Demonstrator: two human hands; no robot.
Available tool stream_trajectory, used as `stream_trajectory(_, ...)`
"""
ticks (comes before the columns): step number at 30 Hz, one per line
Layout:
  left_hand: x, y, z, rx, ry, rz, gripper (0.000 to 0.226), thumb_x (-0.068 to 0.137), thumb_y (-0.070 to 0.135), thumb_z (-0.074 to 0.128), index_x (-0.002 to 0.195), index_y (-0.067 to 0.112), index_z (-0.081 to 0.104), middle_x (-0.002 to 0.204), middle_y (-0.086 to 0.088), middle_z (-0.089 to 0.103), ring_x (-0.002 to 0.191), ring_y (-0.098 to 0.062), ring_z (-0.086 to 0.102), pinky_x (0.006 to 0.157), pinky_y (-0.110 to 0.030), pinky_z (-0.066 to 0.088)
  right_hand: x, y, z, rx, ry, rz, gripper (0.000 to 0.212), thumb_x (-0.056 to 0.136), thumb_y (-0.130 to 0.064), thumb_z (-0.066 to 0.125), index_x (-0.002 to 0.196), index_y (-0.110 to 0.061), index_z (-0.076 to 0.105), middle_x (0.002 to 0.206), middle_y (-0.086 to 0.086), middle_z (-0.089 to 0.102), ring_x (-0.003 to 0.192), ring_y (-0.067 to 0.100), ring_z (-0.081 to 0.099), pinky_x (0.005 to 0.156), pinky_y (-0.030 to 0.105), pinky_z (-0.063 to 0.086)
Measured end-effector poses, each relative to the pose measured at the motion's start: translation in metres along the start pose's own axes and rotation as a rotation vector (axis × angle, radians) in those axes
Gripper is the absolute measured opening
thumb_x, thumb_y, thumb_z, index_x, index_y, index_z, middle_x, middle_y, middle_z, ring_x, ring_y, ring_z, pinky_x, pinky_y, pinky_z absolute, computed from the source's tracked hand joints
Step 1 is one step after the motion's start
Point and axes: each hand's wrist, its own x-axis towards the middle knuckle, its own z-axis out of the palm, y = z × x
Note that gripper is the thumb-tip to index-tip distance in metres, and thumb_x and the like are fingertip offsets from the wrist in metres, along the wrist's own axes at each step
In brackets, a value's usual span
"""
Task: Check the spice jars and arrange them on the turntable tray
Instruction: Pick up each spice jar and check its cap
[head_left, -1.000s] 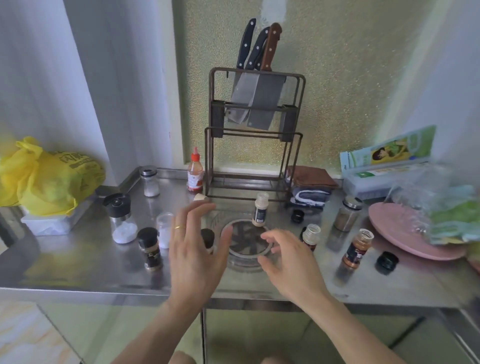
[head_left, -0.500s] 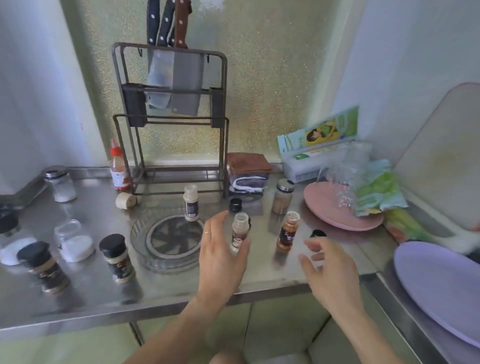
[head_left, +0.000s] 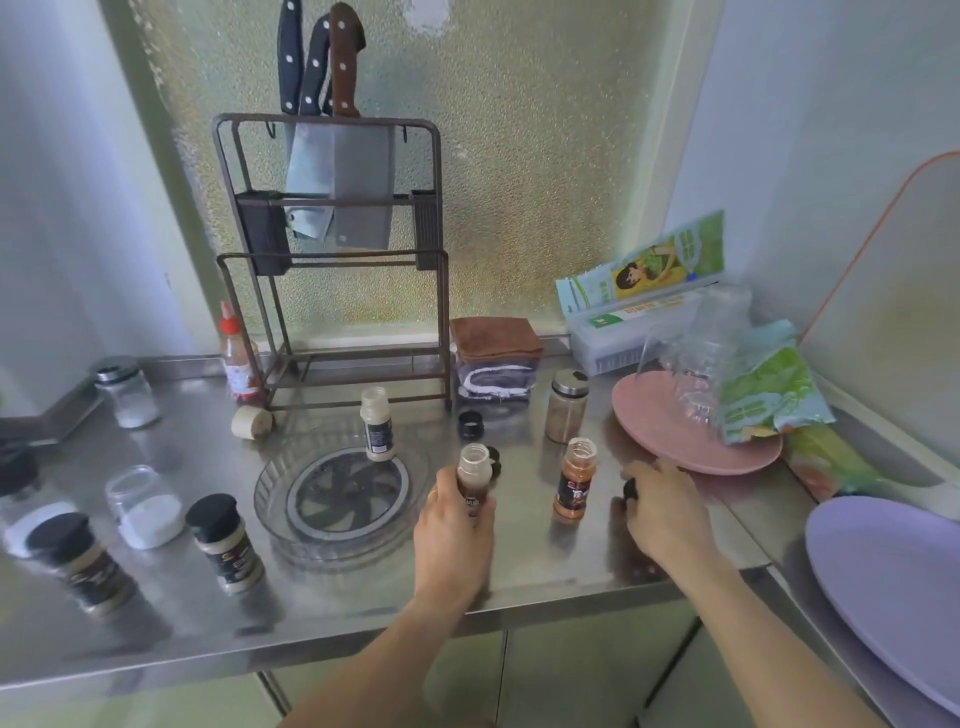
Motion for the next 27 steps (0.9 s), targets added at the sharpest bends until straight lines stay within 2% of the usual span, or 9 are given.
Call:
stream_trajectory(3,-0.001,-0.007,0.001,0.013,0.008,0.063,0.026,0.093,0.024,0.07,0.102,0.012,0.049,0.095,-0.007,0.066,0.089,-0.033,0.065,0.069,-0.037,0.044,-0.01,-0.01,-0.03,0.224,0.291,-0.033,0.03,0.086,-0.012,0.075,0.114,-0.009,0.067,0.111,0.016,0.061,0.1,0.037,0.062,0.077,0.038,0.047)
stream_trajectory(5,-0.002,-0.01,0.001,0.009,0.01,0.103,0.026,0.094,0.026,0.069,0.102,0.011,0.049,0.094,-0.007,0.066,0.088,-0.033,0.064,0.069,-0.039,0.045,-0.02,-0.029,-0.055,0.384,0.438,-0.138,0.033,0.081,-0.012,0.08,0.111,-0.011,0.066,0.107,0.012,0.062,0.097,0.027,0.058,0.074,0.031,0.037)
stream_trajectory(7,-0.002,-0.013,0.001,0.008,0.01,0.132,0.026,0.094,0.026,0.068,0.101,0.01,0.049,0.092,-0.007,0.064,0.087,-0.032,0.063,0.067,-0.036,0.04,-0.03,-0.055,-0.071,0.512,0.383,-0.284,0.043,0.08,-0.012,0.08,0.119,-0.02,0.066,0.111,0.003,0.061,0.098,0.013,0.055,0.079,0.018,0.034)
stream_trajectory(9,-0.004,-0.015,0.0,0.006,0.008,0.178,0.025,0.095,0.025,0.067,0.101,0.009,0.049,0.091,-0.006,0.062,0.084,-0.031,0.061,0.066,-0.034,0.036,-0.038,-0.08,-0.073,0.614,0.246,-0.371,0.05,0.077,-0.01,0.078,0.122,-0.028,0.068,0.111,-0.001,0.059,0.099,0.01,0.059,0.085,0.012,0.039)
stream_trajectory(13,-0.009,-0.019,-0.006,-0.064,0.02,0.237,0.025,0.097,0.026,0.065,0.113,0.012,0.053,0.099,-0.001,0.062,0.085,-0.019,0.059,0.068,-0.036,0.044,-0.045,-0.109,-0.056,0.776,0.116,-0.37,0.039,0.073,-0.014,0.08,0.105,-0.034,0.072,0.106,-0.007,0.063,0.095,0.003,0.066,0.094,0.026,0.053)
stream_trajectory(17,-0.01,-0.022,-0.011,-0.157,0.024,0.251,0.031,0.098,0.027,0.064,0.125,0.016,0.053,0.106,0.003,0.059,0.091,-0.009,0.051,0.074,-0.013,0.04,-0.04,-0.121,-0.048,0.934,0.086,-0.275,0.027,0.078,-0.017,0.084,0.098,-0.03,0.071,0.1,-0.016,0.074,0.094,0.001,0.069,0.09,0.029,0.058)
stream_trajectory(19,-0.009,-0.023,-0.012,-0.192,0.026,0.248,0.032,0.098,0.026,0.065,0.127,0.018,0.054,0.105,0.004,0.058,0.094,-0.01,0.051,0.078,-0.011,0.039,-0.039,-0.123,-0.046,0.951,0.059,-0.262,0.029,0.077,-0.013,0.085,0.094,-0.031,0.07,0.097,-0.014,0.076,0.091,0.002,0.07,0.089,0.03,0.059)
stream_trajectory(22,-0.008,-0.026,-0.014,-0.237,0.021,0.241,0.034,0.097,0.026,0.066,0.129,0.022,0.054,0.106,0.006,0.057,0.098,-0.013,0.054,0.08,-0.02,0.041,-0.037,-0.126,-0.042,0.938,0.038,-0.296,0.035,0.075,-0.006,0.083,0.093,-0.032,0.068,0.097,-0.009,0.076,0.093,0.006,0.072,0.09,0.031,0.059)
stream_trajectory(27,-0.009,-0.028,-0.016,-0.283,0.011,0.268,0.036,0.095,0.021,0.067,0.13,0.023,0.057,0.11,0.007,0.056,0.102,-0.012,0.055,0.085,-0.025,0.044,-0.029,-0.128,-0.043,0.691,-0.035,-0.401,0.041,0.077,-0.009,0.081,0.114,-0.025,0.073,0.107,-0.008,0.075,0.097,0.004,0.072,0.093,0.028,0.058)
